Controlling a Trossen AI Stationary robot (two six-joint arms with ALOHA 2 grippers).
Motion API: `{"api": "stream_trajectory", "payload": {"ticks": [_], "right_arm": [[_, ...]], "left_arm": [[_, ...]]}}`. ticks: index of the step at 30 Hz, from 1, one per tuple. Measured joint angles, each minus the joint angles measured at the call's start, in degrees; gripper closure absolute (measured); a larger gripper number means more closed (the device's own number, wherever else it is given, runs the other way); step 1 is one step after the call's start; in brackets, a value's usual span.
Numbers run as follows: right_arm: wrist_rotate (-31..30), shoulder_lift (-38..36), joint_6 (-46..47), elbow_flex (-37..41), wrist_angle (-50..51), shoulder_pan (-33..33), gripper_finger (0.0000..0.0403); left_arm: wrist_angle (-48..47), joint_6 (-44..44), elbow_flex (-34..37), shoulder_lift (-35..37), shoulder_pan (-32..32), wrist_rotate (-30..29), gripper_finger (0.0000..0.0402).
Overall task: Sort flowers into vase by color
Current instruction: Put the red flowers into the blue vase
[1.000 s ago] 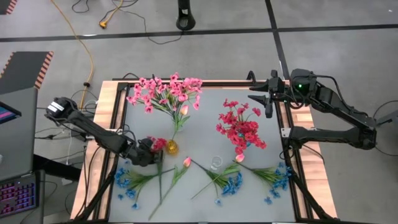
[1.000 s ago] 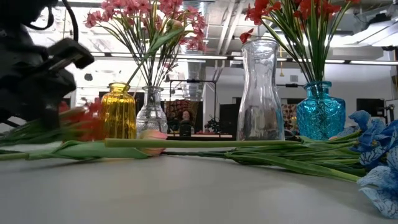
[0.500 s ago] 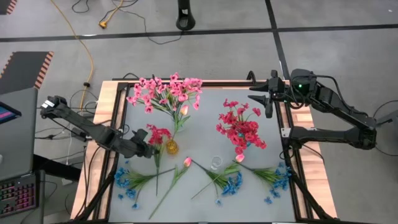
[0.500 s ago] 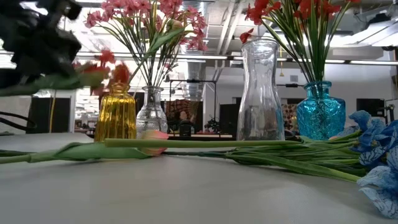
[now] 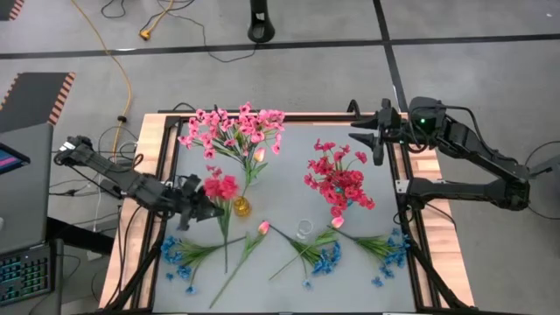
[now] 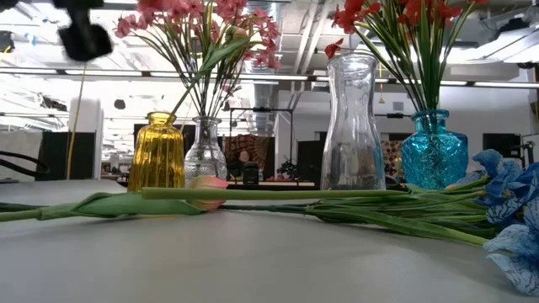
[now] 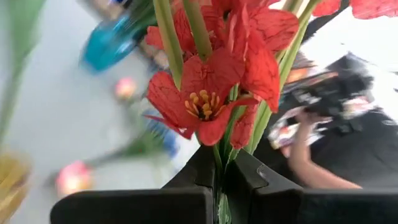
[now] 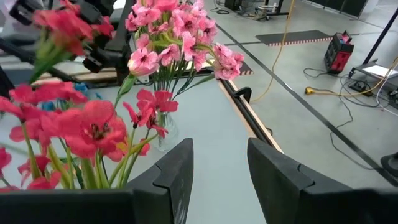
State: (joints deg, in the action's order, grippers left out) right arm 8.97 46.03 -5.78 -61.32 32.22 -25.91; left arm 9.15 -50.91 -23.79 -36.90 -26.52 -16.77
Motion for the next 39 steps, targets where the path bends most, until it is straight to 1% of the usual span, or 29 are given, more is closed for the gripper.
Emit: {"api": "stream_trajectory", "payload": {"ticks": [4,7,9,11,14,16,20,23,25,30,34,39], "right_arm": [[0.00,-0.32,2.62,-0.14,-2.24,0.00,0.0226],[0.07,-0.34,2.80,-2.12,-2.53,0.04,0.0226],[0.09,-0.36,2.84,-3.72,-2.47,0.04,0.0226],[0.18,-0.36,2.94,-5.27,-2.68,0.06,0.0226],[2.52,-0.37,3.94,-6.43,-3.23,0.89,0.0226],[4.97,-0.33,6.79,-6.45,-4.42,1.99,0.0226],[8.33,0.11,12.94,-6.45,-6.68,5.19,0.0226],[9.13,0.32,13.73,-6.45,-7.95,7.89,0.0226],[9.14,0.52,13.48,-6.45,-9.00,10.11,0.0226],[9.12,2.44,13.47,-6.45,-11.74,15.85,0.0226],[9.09,5.21,13.42,-6.45,-14.88,20.90,0.0226],[9.07,9.76,13.32,-6.45,-19.95,26.04,0.0226]], "left_arm": [[11.00,11.17,-0.04,-2.17,0.02,-0.11,0.0401],[17.70,18.96,-0.05,-4.48,0.14,-1.35,0.0401],[20.28,23.54,-0.58,-6.17,0.23,-3.00,0.0401],[20.35,27.13,-2.55,-8.16,0.56,-4.02,0.0401],[18.56,31.40,-7.44,-11.51,1.43,-4.30,0.0401],[16.14,33.76,-11.61,-13.95,2.26,-4.26,0.0401],[8.43,37.83,-22.14,-19.23,4.55,-4.25,0.0401],[2.20,40.04,-29.91,-23.68,6.67,-3.96,0.0401],[0.31,41.85,-34.40,-26.67,8.16,-2.76,0.0401],[0.60,45.50,-44.36,-33.94,11.70,3.75,0.0401],[-0.06,45.57,-51.17,-39.56,14.06,6.52,0.0401],[-4.91,45.23,-59.54,-46.20,15.64,9.04,0.0401]]}}
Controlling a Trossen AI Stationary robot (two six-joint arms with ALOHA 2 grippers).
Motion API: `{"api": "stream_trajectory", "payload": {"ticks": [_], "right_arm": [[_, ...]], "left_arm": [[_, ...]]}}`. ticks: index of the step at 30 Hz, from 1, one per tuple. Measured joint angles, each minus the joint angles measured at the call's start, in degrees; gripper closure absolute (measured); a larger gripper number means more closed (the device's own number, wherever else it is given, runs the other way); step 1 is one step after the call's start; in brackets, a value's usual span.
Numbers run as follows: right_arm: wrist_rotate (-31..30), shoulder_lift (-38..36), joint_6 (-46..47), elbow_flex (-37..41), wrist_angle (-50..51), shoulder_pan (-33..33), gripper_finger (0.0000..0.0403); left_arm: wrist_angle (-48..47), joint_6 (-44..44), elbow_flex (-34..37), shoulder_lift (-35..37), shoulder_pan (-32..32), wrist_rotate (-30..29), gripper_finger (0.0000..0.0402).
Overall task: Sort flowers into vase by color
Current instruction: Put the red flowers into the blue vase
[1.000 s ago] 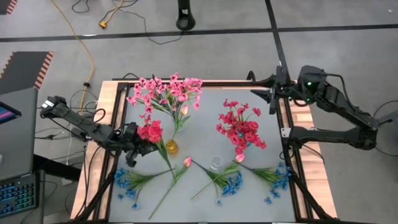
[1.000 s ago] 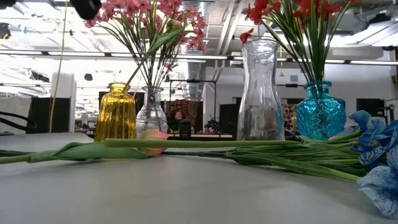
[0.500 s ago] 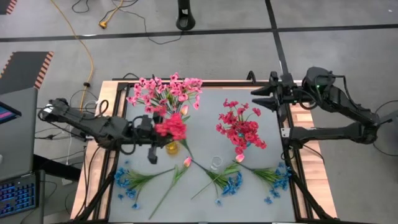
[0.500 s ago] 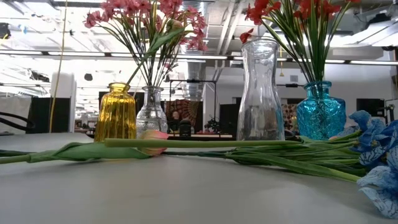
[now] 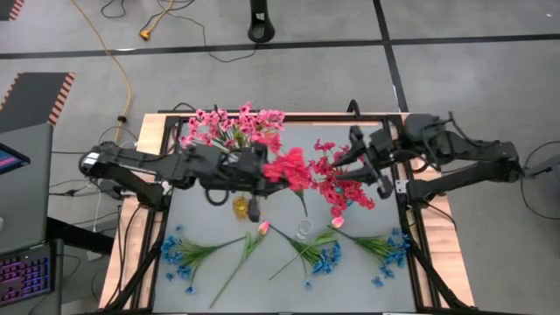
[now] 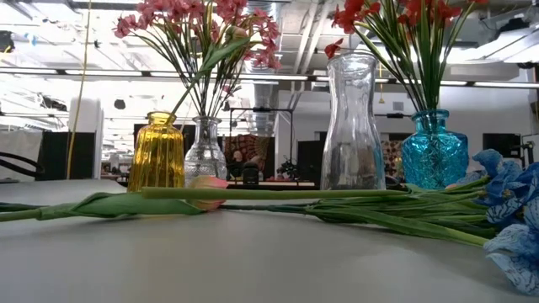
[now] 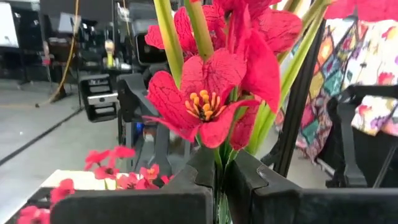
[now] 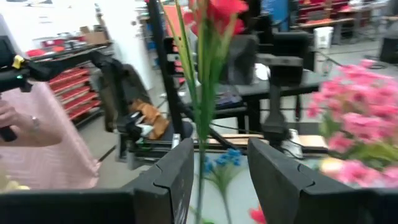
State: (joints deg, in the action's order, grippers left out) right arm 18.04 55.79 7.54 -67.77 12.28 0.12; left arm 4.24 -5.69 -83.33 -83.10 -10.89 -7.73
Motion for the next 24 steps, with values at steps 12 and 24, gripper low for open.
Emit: {"api": "stream_trajectory", "payload": {"ticks": [12,24], "right_arm": [[-4.61,5.71,-0.50,0.00,-4.61,5.20,0.0226],[-4.74,10.02,-0.69,0.00,-6.57,7.38,0.0226]], "left_arm": [[-11.35,1.63,-14.78,-9.78,0.10,-4.00,0.0401],[-11.57,1.57,-15.03,-9.80,0.22,-6.51,0.0401]]}}
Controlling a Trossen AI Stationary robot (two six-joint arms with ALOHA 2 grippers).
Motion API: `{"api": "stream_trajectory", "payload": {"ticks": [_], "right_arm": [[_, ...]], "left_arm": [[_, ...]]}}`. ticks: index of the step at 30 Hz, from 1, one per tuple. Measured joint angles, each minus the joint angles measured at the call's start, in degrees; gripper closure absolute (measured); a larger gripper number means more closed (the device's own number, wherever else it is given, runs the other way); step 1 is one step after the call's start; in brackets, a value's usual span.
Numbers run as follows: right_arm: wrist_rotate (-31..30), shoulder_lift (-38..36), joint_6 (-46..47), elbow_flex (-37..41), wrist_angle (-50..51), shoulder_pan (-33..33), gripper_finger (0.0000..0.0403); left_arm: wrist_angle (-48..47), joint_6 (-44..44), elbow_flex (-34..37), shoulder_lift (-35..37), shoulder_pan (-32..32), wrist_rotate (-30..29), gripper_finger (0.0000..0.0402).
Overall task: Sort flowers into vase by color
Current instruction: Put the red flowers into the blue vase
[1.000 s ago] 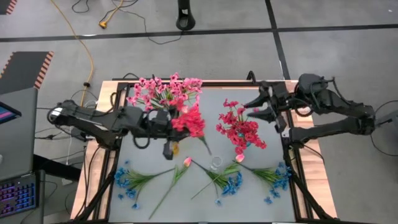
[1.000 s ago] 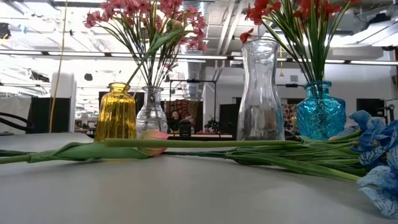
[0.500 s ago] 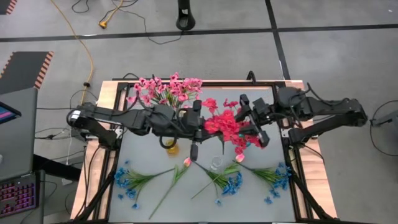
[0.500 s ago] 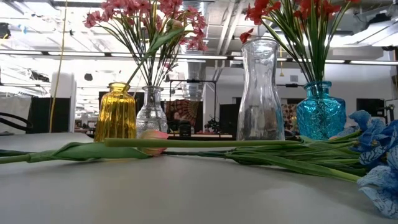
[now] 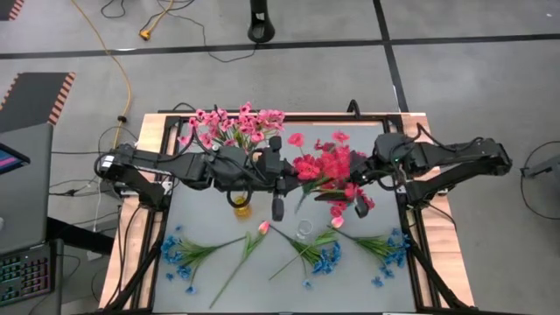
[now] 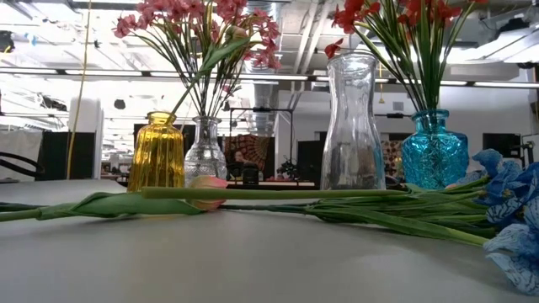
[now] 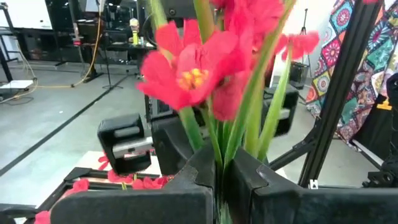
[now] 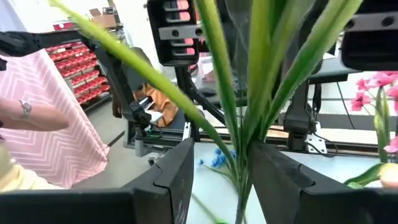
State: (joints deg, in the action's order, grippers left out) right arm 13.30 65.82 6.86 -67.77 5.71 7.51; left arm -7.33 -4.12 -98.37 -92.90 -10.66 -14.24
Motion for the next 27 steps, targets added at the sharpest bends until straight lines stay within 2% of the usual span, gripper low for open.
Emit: {"api": "stream_trajectory", "payload": {"ticks": [16,24,27], "right_arm": [[-0.20,1.84,-3.58,0.00,-4.50,0.22,0.0226],[-7.09,1.95,-5.88,0.00,-5.20,0.92,0.0226],[-7.26,1.95,-5.92,0.00,-5.55,0.92,0.0226]], "left_arm": [[-0.01,-1.69,0.02,0.00,0.01,0.02,0.0401],[0.09,-4.88,0.02,0.02,0.03,-0.45,0.0401],[0.37,-5.44,0.02,0.02,0.03,-0.51,0.0401]]}}
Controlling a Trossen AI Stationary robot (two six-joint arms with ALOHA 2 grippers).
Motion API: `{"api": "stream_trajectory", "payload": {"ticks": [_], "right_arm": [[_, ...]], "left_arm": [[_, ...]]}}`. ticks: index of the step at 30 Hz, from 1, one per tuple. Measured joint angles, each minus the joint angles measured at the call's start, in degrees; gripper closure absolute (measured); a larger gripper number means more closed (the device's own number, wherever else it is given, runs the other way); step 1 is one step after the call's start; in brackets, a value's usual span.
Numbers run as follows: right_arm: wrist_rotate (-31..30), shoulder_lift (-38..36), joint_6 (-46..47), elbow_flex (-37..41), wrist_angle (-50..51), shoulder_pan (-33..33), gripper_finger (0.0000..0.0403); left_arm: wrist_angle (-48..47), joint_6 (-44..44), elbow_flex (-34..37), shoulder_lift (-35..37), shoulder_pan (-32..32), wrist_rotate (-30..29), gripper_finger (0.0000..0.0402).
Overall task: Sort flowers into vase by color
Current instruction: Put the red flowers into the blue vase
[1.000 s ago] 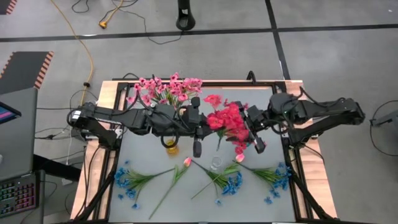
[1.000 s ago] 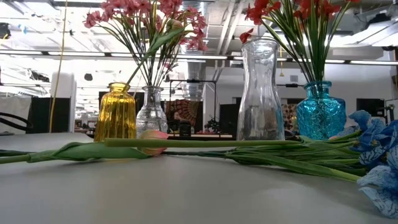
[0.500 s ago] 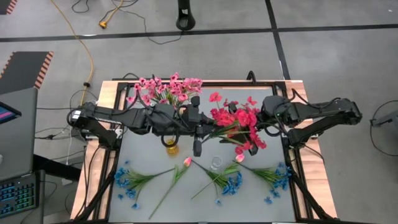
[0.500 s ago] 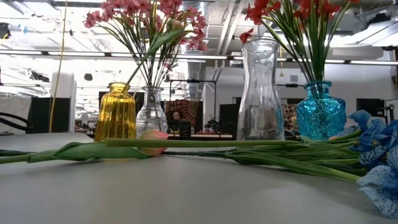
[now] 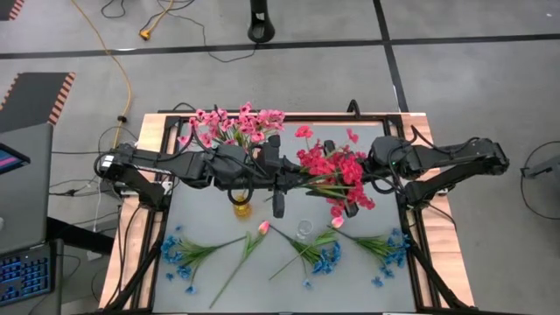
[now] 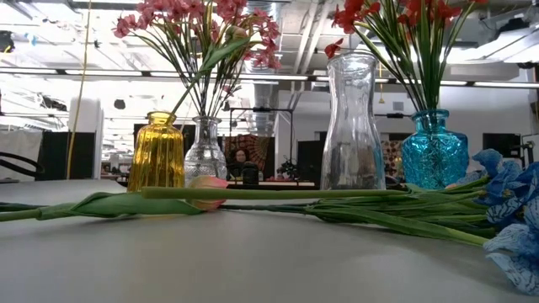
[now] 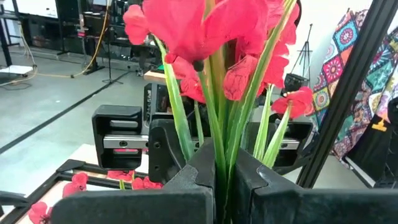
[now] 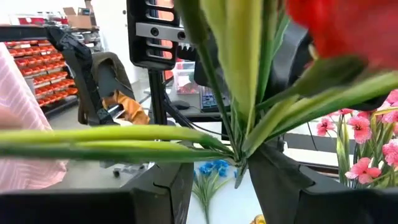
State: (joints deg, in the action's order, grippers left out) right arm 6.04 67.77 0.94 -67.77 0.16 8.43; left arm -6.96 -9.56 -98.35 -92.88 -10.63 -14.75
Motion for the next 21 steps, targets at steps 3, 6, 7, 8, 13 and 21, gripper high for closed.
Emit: {"api": "stream_trajectory", "payload": {"ticks": [3,6,7,8,13,21], "right_arm": [[-0.03,0.02,0.00,0.03,-1.30,0.02,0.0226],[-0.35,0.04,0.01,0.07,-2.77,0.24,0.0226],[-0.35,0.04,0.01,0.07,-2.98,0.22,0.0226],[-0.35,0.04,0.01,0.07,-3.08,0.22,0.0228],[-0.39,0.04,-0.01,0.07,-3.80,0.20,0.0259],[-0.39,0.04,-0.01,0.07,-4.83,0.20,0.0342]], "left_arm": [[0.23,-0.47,0.00,0.00,0.00,-0.03,0.0401],[0.46,-0.86,-0.02,0.04,0.00,-0.12,0.0401],[0.46,-0.90,-0.02,0.04,0.00,-0.12,0.0401],[0.46,-0.90,-0.01,0.04,0.00,-0.12,0.0401],[0.51,-0.92,0.00,0.04,-0.02,-0.10,0.0401],[0.42,-0.79,0.00,0.04,-0.02,0.82,0.0401]]}}
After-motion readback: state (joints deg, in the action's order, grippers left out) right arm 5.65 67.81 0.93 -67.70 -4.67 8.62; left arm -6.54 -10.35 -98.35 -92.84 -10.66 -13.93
